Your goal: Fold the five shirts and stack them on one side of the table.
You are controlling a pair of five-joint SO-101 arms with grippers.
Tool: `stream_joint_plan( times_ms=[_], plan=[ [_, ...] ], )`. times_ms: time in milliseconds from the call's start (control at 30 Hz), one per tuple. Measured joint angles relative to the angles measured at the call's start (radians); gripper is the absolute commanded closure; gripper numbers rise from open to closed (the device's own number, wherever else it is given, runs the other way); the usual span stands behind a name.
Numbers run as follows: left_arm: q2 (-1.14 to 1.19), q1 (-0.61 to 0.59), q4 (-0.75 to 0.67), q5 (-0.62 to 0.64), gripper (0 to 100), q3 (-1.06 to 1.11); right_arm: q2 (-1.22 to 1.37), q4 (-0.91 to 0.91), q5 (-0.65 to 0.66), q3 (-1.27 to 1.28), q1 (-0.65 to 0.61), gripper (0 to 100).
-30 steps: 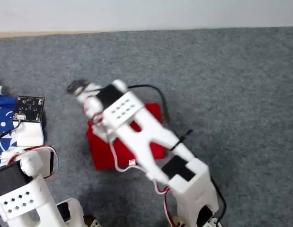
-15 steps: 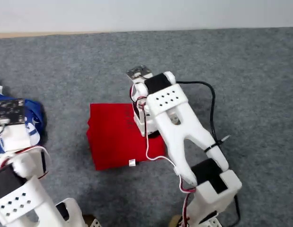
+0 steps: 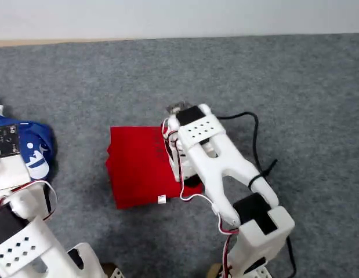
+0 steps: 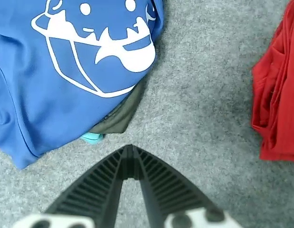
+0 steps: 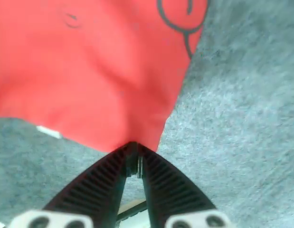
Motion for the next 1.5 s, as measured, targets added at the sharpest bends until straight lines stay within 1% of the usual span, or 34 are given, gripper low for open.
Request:
stream_joint_plan(
  times_ms=[200, 400, 600, 767, 867, 1067, 1200, 1300, 1500],
  plan=[
    [0.0, 0.0, 0.0, 0.0, 100, 0.0, 0.087, -0.071, 0.0, 0.058, -0.038, 99.0],
    [0.0, 0.0, 0.0, 0.0, 100, 0.0, 0.095, -0.052, 0.0, 0.055, -0.038, 99.0],
    [0.0, 0.0, 0.0, 0.0, 100, 0.0, -0.054, 0.043, 0.0, -0.097, -0.041, 99.0],
    [0.0, 0.0, 0.0, 0.0, 100, 0.0, -0.081, 0.031, 0.0, -0.146, -0.044, 99.0],
    [0.0, 0.0, 0.0, 0.0, 100, 0.0, -0.017, -0.015, 0.0, -0.141, -0.044, 99.0],
    [0.0, 0.0, 0.0, 0.0, 100, 0.0, 0.196, -0.129, 0.0, -0.124, -0.044, 99.0],
    [0.0, 0.0, 0.0, 0.0, 100, 0.0, 0.224, -0.147, 0.0, -0.129, -0.044, 99.0],
    [0.0, 0.0, 0.0, 0.0, 100, 0.0, 0.212, -0.071, 0.0, -0.184, -0.044, 99.0],
    [0.0, 0.0, 0.0, 0.0, 100, 0.0, 0.074, 0.083, 0.0, -0.358, -0.064, 99.0]
  ],
)
